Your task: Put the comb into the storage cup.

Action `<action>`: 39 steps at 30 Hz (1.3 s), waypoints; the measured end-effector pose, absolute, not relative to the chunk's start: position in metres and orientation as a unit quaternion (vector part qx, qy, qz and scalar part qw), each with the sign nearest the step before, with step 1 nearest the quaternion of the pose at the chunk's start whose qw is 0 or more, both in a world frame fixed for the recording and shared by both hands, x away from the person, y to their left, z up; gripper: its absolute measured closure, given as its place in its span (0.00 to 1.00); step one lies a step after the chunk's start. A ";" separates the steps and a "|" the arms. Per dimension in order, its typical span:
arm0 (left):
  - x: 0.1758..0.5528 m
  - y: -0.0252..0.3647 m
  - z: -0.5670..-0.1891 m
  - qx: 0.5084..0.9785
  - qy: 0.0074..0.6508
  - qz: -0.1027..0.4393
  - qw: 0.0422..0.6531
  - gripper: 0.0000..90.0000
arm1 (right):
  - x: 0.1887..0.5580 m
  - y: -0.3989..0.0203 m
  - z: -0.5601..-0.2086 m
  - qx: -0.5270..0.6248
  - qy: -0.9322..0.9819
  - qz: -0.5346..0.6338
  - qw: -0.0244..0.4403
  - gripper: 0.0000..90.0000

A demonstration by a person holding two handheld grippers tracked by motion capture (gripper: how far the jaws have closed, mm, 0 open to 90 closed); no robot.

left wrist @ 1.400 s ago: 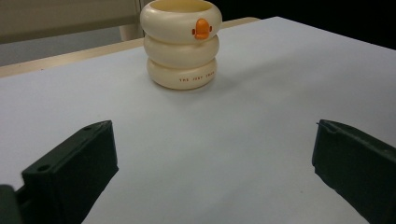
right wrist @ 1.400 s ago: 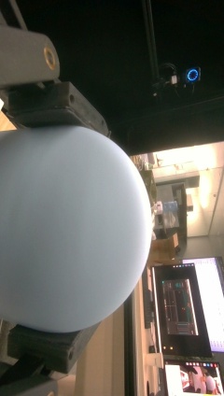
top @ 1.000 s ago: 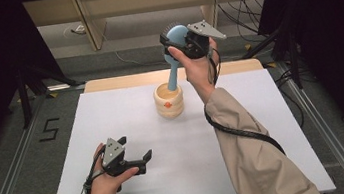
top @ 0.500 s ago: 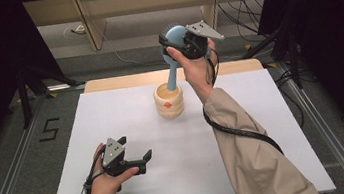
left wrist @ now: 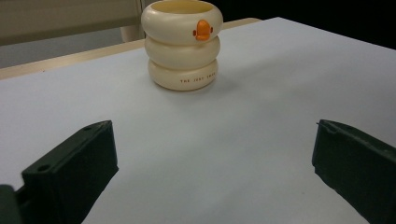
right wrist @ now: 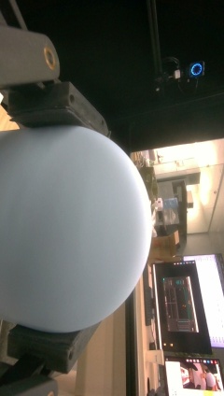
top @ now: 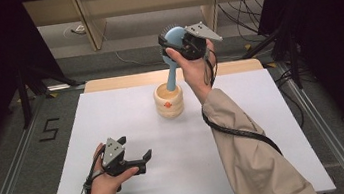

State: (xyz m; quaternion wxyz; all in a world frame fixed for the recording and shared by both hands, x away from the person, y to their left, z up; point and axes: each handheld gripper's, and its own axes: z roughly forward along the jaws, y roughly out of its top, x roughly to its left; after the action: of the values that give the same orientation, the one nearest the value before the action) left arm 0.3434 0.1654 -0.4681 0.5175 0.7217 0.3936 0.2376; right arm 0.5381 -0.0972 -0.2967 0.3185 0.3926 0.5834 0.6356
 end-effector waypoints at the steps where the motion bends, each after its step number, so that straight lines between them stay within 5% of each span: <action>1: 0.343 0.165 -0.468 0.722 0.393 0.238 0.517 0.00 | 0.538 -0.097 -0.297 0.393 0.584 0.635 0.318 0.23; 39: 0.344 0.166 -0.468 0.722 0.393 0.239 0.516 0.00 | 0.548 -0.083 -0.314 0.396 0.594 0.626 0.315 0.23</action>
State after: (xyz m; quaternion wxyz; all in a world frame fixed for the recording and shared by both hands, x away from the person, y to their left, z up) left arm 0.3438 0.1663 -0.4684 0.5161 0.7223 0.3931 0.2394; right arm 0.5482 -0.0828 -0.3139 0.3153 0.3955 0.5936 0.6259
